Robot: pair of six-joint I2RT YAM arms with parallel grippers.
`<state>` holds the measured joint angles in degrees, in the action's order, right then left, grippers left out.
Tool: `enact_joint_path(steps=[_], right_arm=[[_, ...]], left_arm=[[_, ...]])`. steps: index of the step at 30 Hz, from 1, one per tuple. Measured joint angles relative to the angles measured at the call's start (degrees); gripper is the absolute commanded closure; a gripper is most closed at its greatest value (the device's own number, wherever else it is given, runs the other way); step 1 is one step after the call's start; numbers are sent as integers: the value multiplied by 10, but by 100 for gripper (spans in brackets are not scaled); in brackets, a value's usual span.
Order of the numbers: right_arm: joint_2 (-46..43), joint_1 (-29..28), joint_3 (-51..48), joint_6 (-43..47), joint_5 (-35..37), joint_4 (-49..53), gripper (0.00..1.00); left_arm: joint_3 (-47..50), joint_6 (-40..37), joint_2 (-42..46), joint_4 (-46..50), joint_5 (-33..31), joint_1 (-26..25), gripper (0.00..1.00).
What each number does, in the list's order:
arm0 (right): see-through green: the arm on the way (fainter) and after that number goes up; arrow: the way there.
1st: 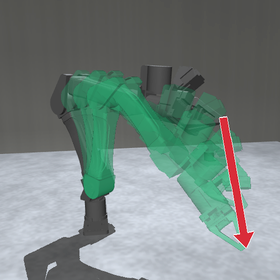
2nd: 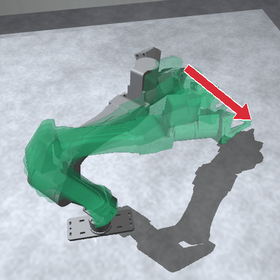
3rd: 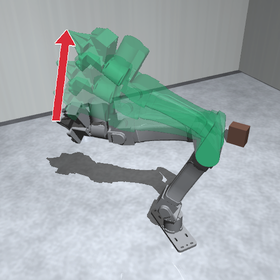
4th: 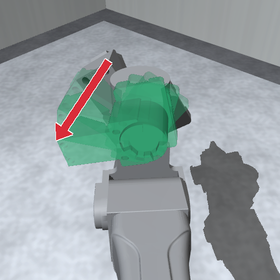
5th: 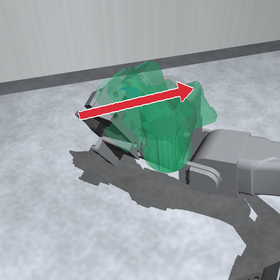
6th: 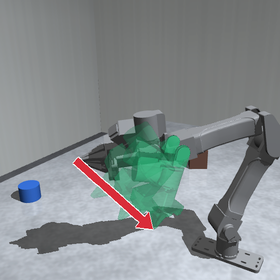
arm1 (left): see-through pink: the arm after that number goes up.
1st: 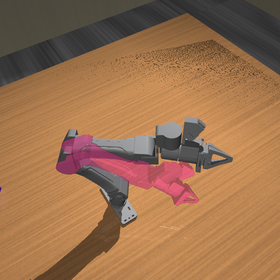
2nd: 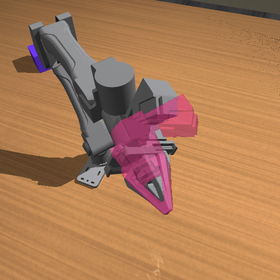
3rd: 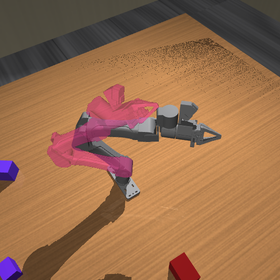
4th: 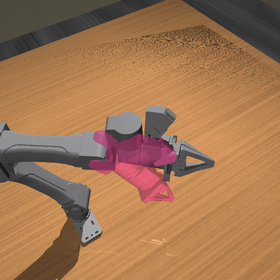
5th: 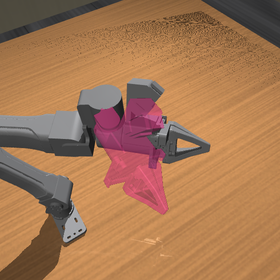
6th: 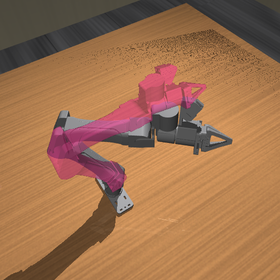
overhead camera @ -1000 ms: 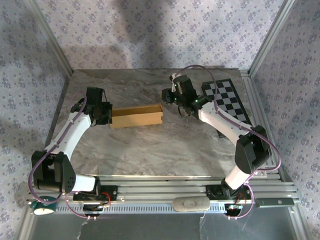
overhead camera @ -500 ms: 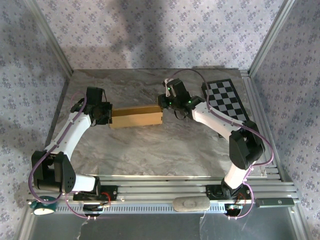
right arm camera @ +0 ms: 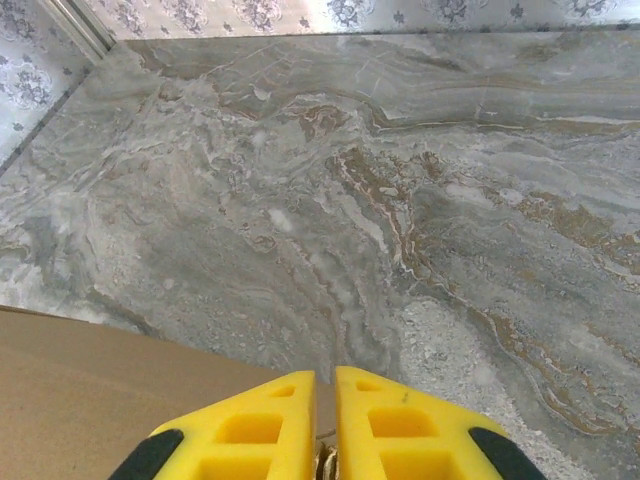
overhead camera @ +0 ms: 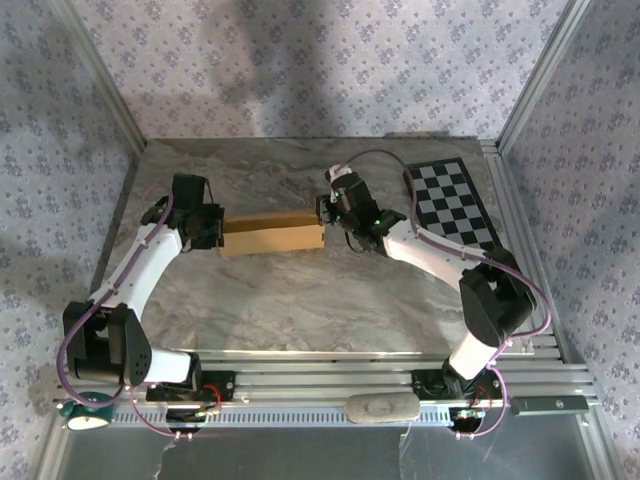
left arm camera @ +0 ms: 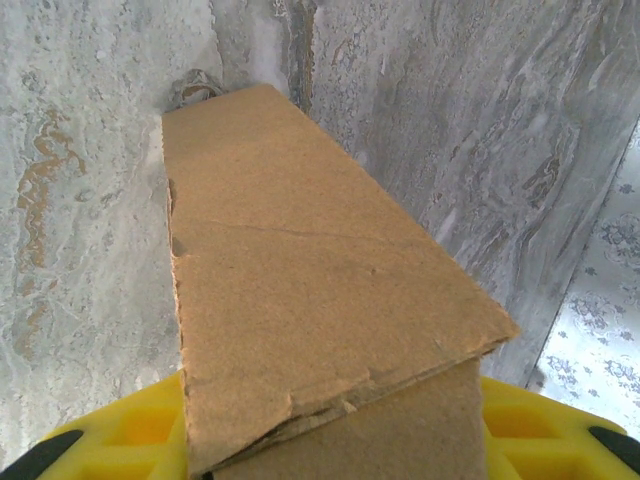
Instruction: Fold the paper box
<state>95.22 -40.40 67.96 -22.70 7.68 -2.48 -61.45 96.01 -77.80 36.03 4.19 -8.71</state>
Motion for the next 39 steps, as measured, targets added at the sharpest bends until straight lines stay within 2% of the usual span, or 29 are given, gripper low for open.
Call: enact_joint_path(steps=[5, 17, 32, 39], right_arm=[[-5, -17, -37, -24, 40, -61, 95], [-14, -29, -101, -50, 67, -162, 100], [-10, -45, -115, -19, 111, -193, 100], [-2, -49, -105, 9, 130, -188, 100]], left_arm=[[0, -1, 0, 0, 0, 5, 58], [1, -4, 0, -1, 0, 5, 57], [37, -26, 3, -45, 35, 31, 30], [38, -70, -15, -67, 83, 59, 29]])
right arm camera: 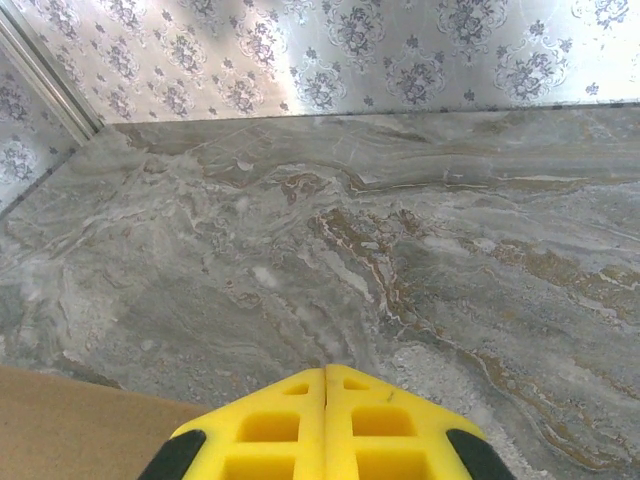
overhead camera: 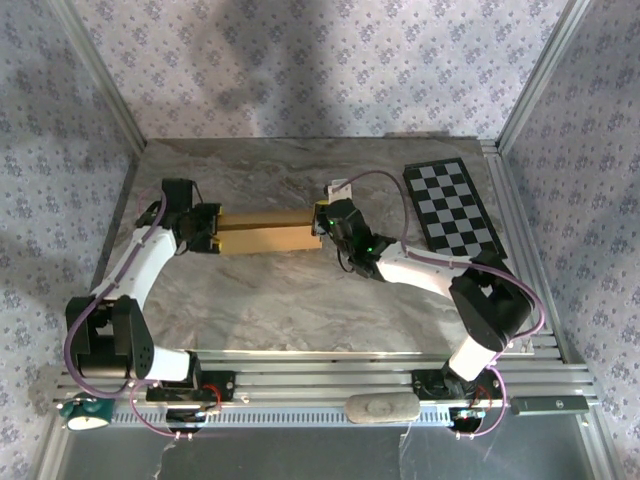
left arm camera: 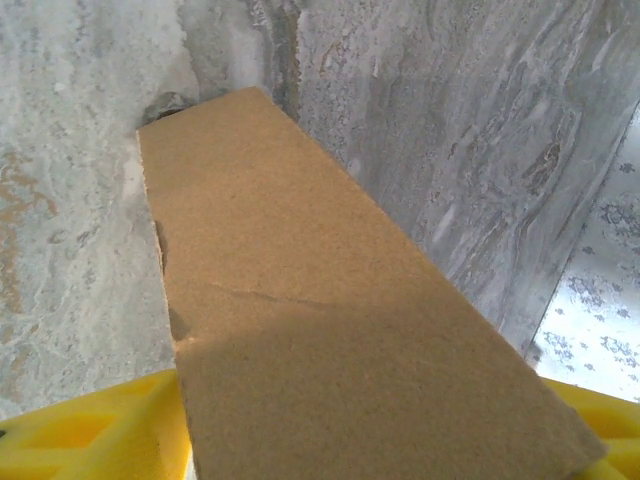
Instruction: Fold the paper box
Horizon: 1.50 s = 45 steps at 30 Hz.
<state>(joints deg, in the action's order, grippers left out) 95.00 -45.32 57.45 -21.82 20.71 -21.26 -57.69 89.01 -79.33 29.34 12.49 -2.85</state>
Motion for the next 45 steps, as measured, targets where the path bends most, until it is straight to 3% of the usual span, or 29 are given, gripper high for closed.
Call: enact_joint_path(steps=[4, 9, 25, 32, 37, 41, 45], right_arm=[[7, 0, 14, 5, 3, 15, 100], [11, 0, 25, 9, 10, 31, 100], [15, -3, 33, 14, 20, 40, 99], [15, -5, 50, 23, 31, 78, 80], [7, -5, 73, 24, 28, 141, 74], [-4, -2, 97, 22, 8, 204, 74], [-7, -3, 137, 12, -14, 242, 81]], left_arm=[[-13, -27, -19, -7, 19, 9, 27], [-10, -53, -27, -18, 28, 15, 19], [19, -60, -24, -49, 40, 24, 16], [26, -53, -21, -53, 38, 24, 19], [18, -50, -21, -40, 30, 22, 23], [12, -50, -22, -29, 24, 21, 24], [11, -45, -22, -26, 20, 21, 24]])
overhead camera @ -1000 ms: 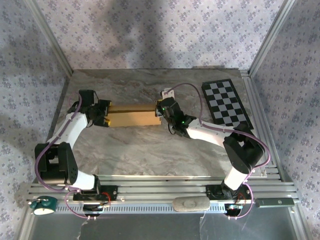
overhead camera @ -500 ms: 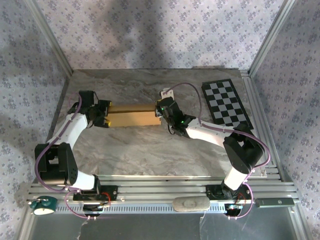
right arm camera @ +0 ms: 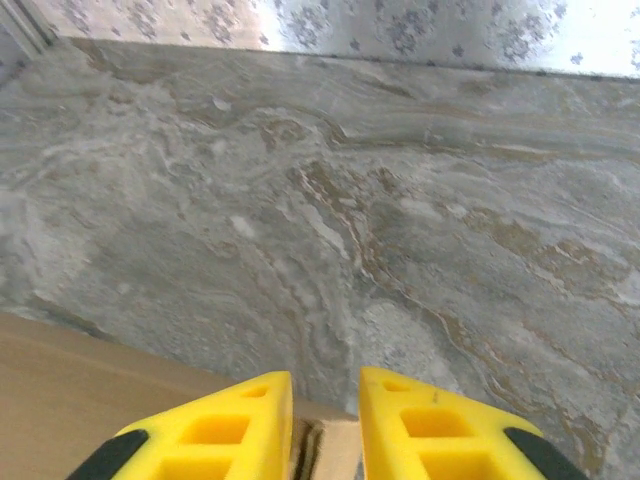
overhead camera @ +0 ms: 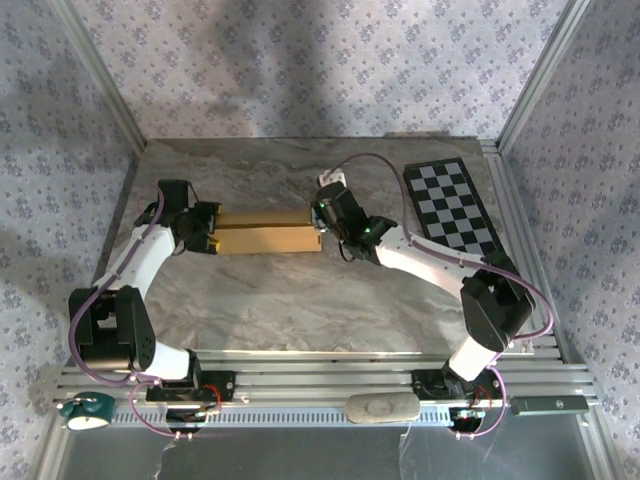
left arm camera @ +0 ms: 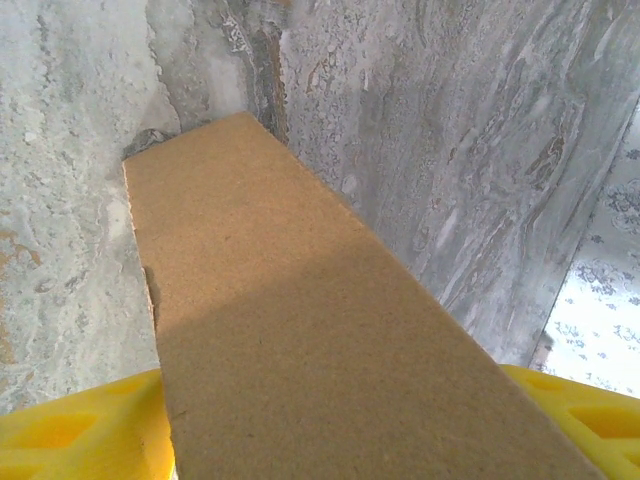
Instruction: Fold the paper box
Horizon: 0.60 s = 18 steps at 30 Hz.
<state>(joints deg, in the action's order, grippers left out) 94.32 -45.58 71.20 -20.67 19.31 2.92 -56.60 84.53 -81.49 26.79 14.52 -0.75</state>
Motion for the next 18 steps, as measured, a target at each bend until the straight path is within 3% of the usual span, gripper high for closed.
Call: enact_joint_path(steps=[11, 18], right_arm=[[82, -80, 116, 8, -3, 17, 84], [141, -102, 127, 80, 57, -2, 87]], left_arm=[[-3, 4, -1, 2, -2, 0, 24], [-14, 5, -8, 17, -5, 0, 21]])
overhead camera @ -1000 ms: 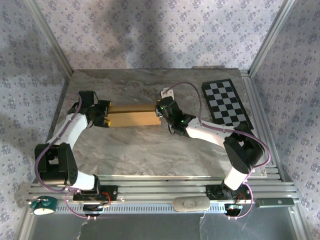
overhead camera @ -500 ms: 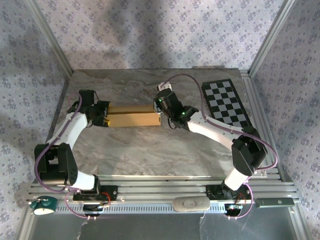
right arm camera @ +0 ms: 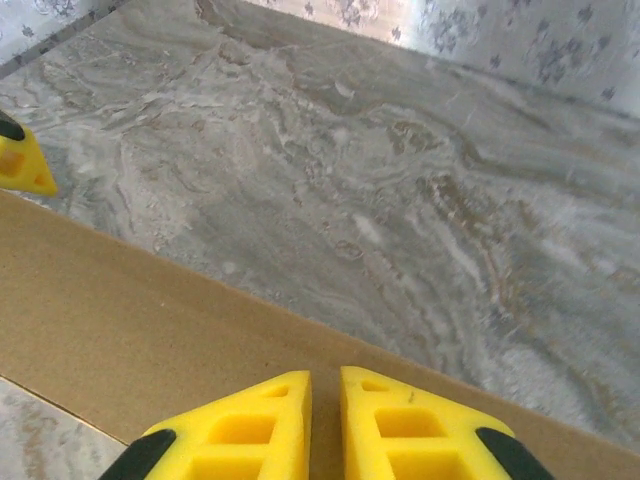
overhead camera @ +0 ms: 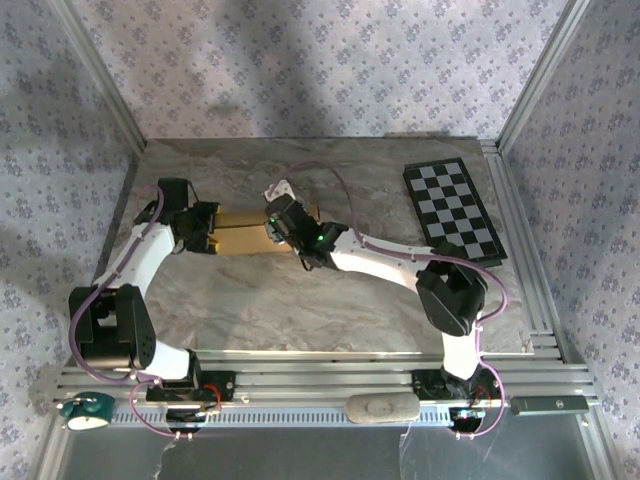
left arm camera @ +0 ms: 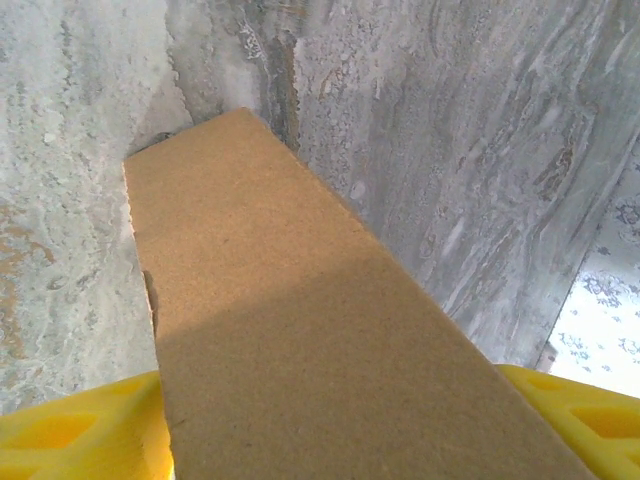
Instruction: Fold the paper box
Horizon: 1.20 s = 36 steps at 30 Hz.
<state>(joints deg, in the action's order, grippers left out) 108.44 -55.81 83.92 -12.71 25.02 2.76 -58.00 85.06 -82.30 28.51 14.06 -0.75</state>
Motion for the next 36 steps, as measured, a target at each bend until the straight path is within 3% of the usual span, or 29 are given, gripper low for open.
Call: enact_joint_path(steps=[6, 11, 14, 19, 25, 30, 36], right_arm=[[14, -10, -1, 53, 44, -21, 88], [14, -5, -9, 62, 43, -39, 89], [14, 2, -9, 62, 40, -40, 89], [14, 8, -9, 61, 33, -40, 89], [15, 12, -7, 58, 26, -40, 89], [15, 17, -7, 52, 21, -41, 89], [15, 20, -7, 46, 15, -41, 89]], left_arm=[[-18, -11, -17, 22, 1, 4, 13], [-47, -44, -16, 84, 0, 17, 12], [-63, -71, 6, 120, -14, 33, 16], [-68, -119, 95, 157, -47, 61, 42], [-45, -170, 171, 141, -42, 67, 39], [-33, -209, 164, 118, -10, 57, 47], [-8, -232, 159, 86, 16, 44, 50]])
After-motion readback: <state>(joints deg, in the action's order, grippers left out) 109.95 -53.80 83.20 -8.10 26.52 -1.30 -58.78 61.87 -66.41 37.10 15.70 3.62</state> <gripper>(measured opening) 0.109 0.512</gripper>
